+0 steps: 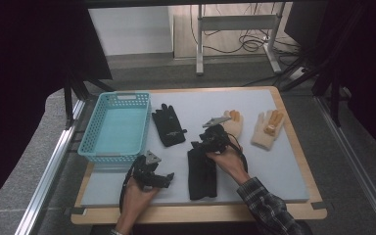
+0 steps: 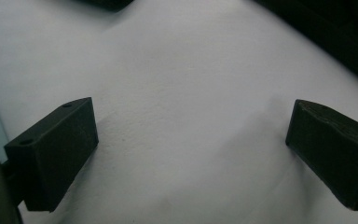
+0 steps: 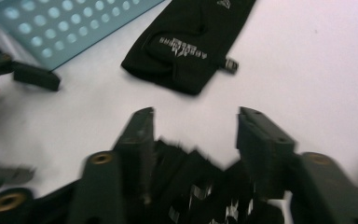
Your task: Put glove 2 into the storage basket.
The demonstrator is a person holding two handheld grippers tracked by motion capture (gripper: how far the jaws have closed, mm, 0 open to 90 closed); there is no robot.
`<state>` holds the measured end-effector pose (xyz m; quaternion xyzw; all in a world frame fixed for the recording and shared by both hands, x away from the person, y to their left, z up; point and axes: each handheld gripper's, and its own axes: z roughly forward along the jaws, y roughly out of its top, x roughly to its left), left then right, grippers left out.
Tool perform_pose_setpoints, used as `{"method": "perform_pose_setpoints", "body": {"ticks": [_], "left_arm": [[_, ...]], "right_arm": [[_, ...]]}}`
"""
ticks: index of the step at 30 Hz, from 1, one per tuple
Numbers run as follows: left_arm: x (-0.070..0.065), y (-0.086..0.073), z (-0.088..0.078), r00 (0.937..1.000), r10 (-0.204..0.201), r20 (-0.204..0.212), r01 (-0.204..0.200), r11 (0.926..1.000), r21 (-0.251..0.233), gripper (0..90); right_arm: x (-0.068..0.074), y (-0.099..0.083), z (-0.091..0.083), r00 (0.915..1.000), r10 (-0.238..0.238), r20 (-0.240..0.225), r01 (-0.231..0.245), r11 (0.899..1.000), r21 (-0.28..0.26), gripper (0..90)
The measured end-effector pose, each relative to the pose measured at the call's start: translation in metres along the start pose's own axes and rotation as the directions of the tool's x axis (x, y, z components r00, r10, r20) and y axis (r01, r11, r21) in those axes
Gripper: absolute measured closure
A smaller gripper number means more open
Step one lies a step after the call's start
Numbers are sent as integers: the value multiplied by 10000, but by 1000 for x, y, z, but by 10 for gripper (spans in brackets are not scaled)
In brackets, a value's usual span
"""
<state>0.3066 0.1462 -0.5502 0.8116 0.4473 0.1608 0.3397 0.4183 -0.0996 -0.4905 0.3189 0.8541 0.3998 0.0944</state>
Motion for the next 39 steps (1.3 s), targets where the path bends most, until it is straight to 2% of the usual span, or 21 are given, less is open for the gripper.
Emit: {"method": "perform_pose_setpoints", "body": {"ticks": [2, 7, 13, 17, 25, 27, 30, 33, 35, 39], "left_arm": [[0, 0, 0, 10000, 1, 1, -1, 10000, -3, 25], [0, 0, 0, 10000, 24, 12, -24, 10000, 14, 25], [0, 0, 0, 10000, 2, 24, -2, 10000, 2, 25], [0, 0, 0, 10000, -6, 25, 6, 10000, -23, 25], [0, 0, 0, 10000, 0, 23, 0, 10000, -24, 25], [0, 0, 0, 10000, 0, 23, 0, 10000, -24, 25], [0, 0, 0, 10000, 1, 22, -1, 10000, -22, 25], [0, 0, 0, 10000, -20, 16, 20, 10000, -39, 25], [0, 0, 0, 10000, -28, 14, 28, 10000, -45, 25], [0, 0, 0, 10000, -3, 19, 3, 10000, -20, 25]], "right_arm": [[-3, 8, 10, 10000, -36, -54, 37, 9999, 117, 603], [-13, 23, 38, 9998, -193, 19, 192, 9989, 419, 697], [-27, 34, 65, 9999, 80, 125, -86, 9986, 521, 695], [-35, 39, 77, 9994, 269, 224, -281, 9982, 522, 677], [-41, 46, 103, 9974, 130, 711, -194, 9956, 911, 678], [-40, 46, 103, 9973, 65, 736, -131, 9959, 894, 687], [-34, 45, 101, 9981, -162, 588, 95, 9937, 1121, 751], [-27, 42, 96, 9990, -409, 187, 381, 9905, 1319, 766], [-24, 43, 94, 9978, -656, -12, 651, 9874, 1443, 757], [-23, 51, 93, 9993, -353, -130, 364, 9944, 989, 673]]}}
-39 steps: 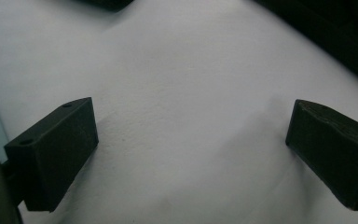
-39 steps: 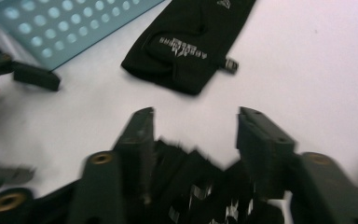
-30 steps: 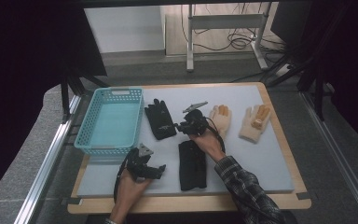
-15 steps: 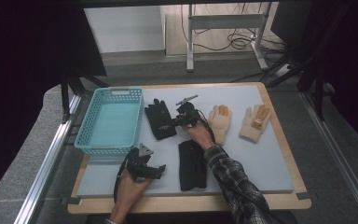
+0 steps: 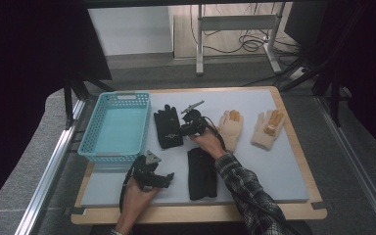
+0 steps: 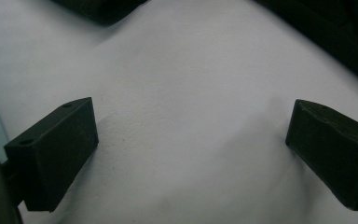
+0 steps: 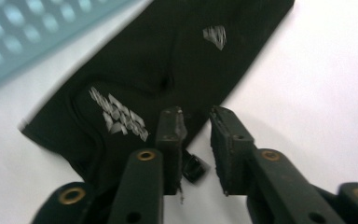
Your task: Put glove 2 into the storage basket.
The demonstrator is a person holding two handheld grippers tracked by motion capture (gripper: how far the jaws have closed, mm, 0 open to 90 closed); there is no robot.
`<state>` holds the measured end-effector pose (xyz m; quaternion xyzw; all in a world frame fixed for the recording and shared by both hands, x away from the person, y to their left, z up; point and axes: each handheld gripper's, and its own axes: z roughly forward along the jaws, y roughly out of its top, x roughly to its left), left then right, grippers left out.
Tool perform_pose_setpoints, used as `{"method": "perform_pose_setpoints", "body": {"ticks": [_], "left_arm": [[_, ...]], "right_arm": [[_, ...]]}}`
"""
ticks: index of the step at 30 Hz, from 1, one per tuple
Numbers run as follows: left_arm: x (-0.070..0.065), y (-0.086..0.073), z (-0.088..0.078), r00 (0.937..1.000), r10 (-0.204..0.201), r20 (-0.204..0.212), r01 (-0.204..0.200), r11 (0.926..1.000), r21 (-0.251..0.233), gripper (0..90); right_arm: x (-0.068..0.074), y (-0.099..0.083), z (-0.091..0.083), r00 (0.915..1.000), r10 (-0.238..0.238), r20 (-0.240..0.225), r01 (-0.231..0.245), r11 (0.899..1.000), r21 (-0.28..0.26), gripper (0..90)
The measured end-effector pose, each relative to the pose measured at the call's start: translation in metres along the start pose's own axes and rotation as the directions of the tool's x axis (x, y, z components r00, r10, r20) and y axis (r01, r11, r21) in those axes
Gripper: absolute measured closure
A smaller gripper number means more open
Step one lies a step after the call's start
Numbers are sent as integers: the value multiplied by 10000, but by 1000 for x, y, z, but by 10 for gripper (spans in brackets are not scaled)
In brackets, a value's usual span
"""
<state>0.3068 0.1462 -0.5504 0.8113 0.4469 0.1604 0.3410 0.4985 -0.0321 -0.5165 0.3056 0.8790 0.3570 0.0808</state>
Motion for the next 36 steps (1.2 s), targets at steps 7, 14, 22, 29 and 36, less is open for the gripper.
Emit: {"method": "perform_pose_setpoints", "body": {"ticks": [7, 14, 22, 29, 36], "left_arm": [[0, 0, 0, 10000, 3, 3, -3, 10000, 1, 25], [0, 0, 0, 10000, 1, 3, -1, 10000, 0, 25], [0, 0, 0, 10000, -26, -4, 26, 10000, -28, 26], [0, 0, 0, 10000, 6, 2, -6, 10000, 3, 25], [0, 0, 0, 10000, -22, -4, 22, 10000, -24, 25]], "right_arm": [[8, 15, 17, 9994, -309, 151, 316, 9980, -546, 429], [9, 16, 37, 9967, -589, 565, 604, 9979, -249, 474], [14, 18, 38, 9997, -85, 221, 89, 9998, -191, 863], [16, 21, 28, 9993, 100, 361, -96, 9999, -107, 876], [17, 26, -1, 9991, 425, -80, -429, 9968, -667, 876]]}}
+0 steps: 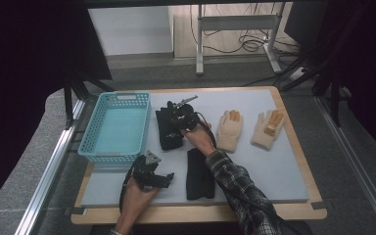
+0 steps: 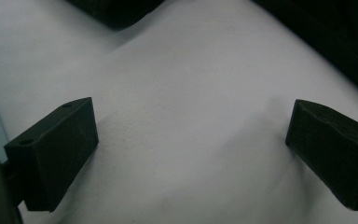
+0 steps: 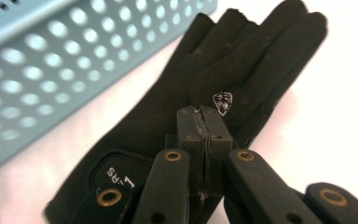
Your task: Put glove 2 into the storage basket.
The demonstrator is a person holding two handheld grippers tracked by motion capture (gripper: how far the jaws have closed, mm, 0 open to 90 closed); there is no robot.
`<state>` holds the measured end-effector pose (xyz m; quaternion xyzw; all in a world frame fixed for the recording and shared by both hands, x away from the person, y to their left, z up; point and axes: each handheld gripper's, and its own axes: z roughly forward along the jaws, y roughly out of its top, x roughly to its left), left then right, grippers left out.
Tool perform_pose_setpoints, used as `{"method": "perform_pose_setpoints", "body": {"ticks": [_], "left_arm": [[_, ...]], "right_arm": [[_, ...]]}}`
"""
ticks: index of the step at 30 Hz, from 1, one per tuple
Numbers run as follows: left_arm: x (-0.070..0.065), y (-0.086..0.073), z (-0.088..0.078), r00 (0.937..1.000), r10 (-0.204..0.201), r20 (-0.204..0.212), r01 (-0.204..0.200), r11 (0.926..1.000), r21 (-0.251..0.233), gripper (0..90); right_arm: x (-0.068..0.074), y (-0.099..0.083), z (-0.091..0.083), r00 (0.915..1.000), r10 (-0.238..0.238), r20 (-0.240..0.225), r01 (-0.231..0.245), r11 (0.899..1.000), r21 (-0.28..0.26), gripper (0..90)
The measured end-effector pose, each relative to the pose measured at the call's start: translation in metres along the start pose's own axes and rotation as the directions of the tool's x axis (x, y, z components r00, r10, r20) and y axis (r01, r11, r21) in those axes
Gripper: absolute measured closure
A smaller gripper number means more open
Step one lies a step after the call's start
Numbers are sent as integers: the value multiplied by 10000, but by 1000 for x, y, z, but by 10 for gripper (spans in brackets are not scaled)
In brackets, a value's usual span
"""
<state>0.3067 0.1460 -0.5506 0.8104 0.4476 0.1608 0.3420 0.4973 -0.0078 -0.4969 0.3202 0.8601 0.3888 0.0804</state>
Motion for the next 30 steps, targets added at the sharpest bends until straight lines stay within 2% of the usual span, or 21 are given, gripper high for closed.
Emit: {"method": "perform_pose_setpoints", "body": {"ticks": [7, 10, 14, 21, 28, 30], "left_arm": [[0, 0, 0, 10000, -8, 3, 8, 10000, -2, 25], [0, 0, 0, 10000, 40, 1, -40, 10000, 39, 25], [0, 0, 0, 10000, 18, -5, -18, 10000, 5, 25], [0, 0, 0, 10000, 23, -1, -23, 10000, 6, 25], [0, 0, 0, 10000, 27, 2, -27, 10000, 19, 26], [0, 0, 0, 10000, -17, -10, 17, 10000, -10, 25]], "right_arm": [[3, 3, -28, 9994, 252, -243, -261, 9989, -380, 876], [3, 2, -43, 9980, 479, -405, -502, 9971, -579, 876], [6, -2, -61, 9977, 526, -432, -554, 9962, -665, 875], [16, -17, -95, 9980, 470, -429, -506, 9949, -869, 875], [24, -43, -132, 9946, 901, -509, -948, 9903, -1013, 874], [27, -51, -140, 9948, 901, -471, -946, 9901, -1036, 874]]}}
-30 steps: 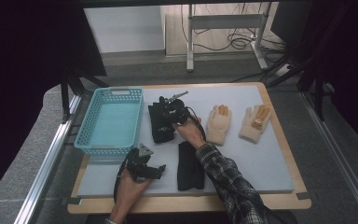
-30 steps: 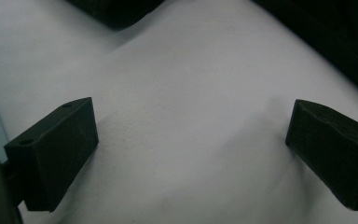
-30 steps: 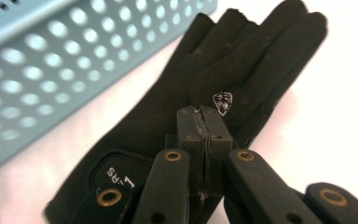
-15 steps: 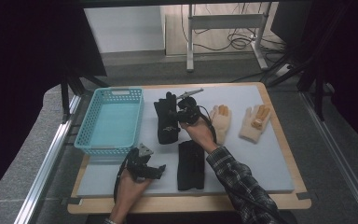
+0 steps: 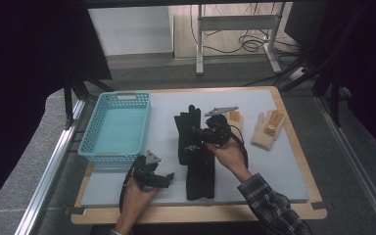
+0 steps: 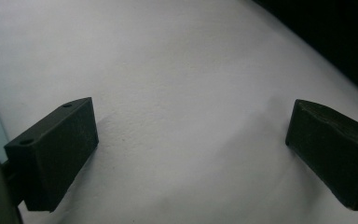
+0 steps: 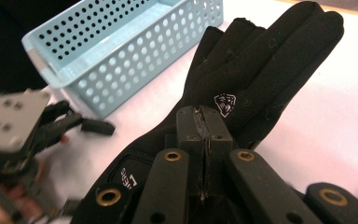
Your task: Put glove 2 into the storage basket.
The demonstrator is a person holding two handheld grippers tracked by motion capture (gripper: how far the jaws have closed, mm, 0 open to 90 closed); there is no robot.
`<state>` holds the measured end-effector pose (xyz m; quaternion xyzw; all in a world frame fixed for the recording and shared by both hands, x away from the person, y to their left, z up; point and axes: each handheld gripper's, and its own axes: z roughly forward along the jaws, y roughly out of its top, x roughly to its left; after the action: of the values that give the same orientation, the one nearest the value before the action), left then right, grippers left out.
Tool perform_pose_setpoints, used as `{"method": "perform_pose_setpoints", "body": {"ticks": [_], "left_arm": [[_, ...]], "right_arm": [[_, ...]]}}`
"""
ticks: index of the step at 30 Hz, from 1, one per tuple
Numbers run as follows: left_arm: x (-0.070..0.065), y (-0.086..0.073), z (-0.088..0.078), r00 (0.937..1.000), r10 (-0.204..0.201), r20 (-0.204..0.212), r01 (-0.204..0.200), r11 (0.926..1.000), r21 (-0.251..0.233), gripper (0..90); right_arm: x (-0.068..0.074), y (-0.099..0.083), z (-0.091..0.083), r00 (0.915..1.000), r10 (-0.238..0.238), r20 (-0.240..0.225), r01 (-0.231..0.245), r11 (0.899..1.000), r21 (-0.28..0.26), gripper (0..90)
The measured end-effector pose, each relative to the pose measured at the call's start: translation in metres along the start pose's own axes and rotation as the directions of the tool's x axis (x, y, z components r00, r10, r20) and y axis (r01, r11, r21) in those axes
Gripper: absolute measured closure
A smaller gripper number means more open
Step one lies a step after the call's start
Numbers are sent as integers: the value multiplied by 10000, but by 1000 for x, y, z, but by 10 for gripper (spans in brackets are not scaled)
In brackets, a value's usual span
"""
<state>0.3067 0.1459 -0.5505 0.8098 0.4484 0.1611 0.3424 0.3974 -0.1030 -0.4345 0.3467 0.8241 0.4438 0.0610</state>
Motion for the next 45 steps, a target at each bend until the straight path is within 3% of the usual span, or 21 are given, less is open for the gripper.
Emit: {"method": "perform_pose_setpoints", "body": {"ticks": [11, 16, 21, 28, 32, 36, 40, 43, 45], "left_arm": [[0, 0, 0, 10000, -26, 16, 26, 10000, -12, 26], [0, 0, 0, 10000, -20, 11, 20, 10000, -7, 26], [0, 0, 0, 10000, -23, 13, 23, 10000, -24, 26], [0, 0, 0, 10000, 17, 1, -17, 10000, 15, 26], [0, 0, 0, 10000, 19, 0, -19, 10000, 9, 26], [0, 0, 0, 10000, 18, 2, -18, 10000, 11, 26], [0, 0, 0, 10000, -12, -6, 12, 10000, -14, 26], [0, 0, 0, 10000, -20, -4, 20, 10000, -20, 26], [0, 0, 0, 10000, -17, -4, 17, 10000, -18, 26]], "right_arm": [[19, -36, -38, 9998, 73, 211, -72, 10000, -50, 872], [30, -53, -51, 9991, 355, 240, -351, 9992, -176, 871], [33, -74, -46, 9979, 608, 232, -605, 9981, -124, 870], [28, -97, -30, 9943, 773, 738, -777, 9970, 24, 860], [28, -107, -20, 9935, 696, 903, -719, 9972, 216, 793], [27, -109, -17, 9941, 460, 982, -493, 9983, 311, 646], [22, -103, -26, 9935, 142, 1128, -153, 9998, 84, 574], [15, -99, -34, 9938, -95, 1110, 91, 10000, 40, 585], [9, -100, -39, 9940, -280, 1057, 267, 9995, 136, 643]]}}
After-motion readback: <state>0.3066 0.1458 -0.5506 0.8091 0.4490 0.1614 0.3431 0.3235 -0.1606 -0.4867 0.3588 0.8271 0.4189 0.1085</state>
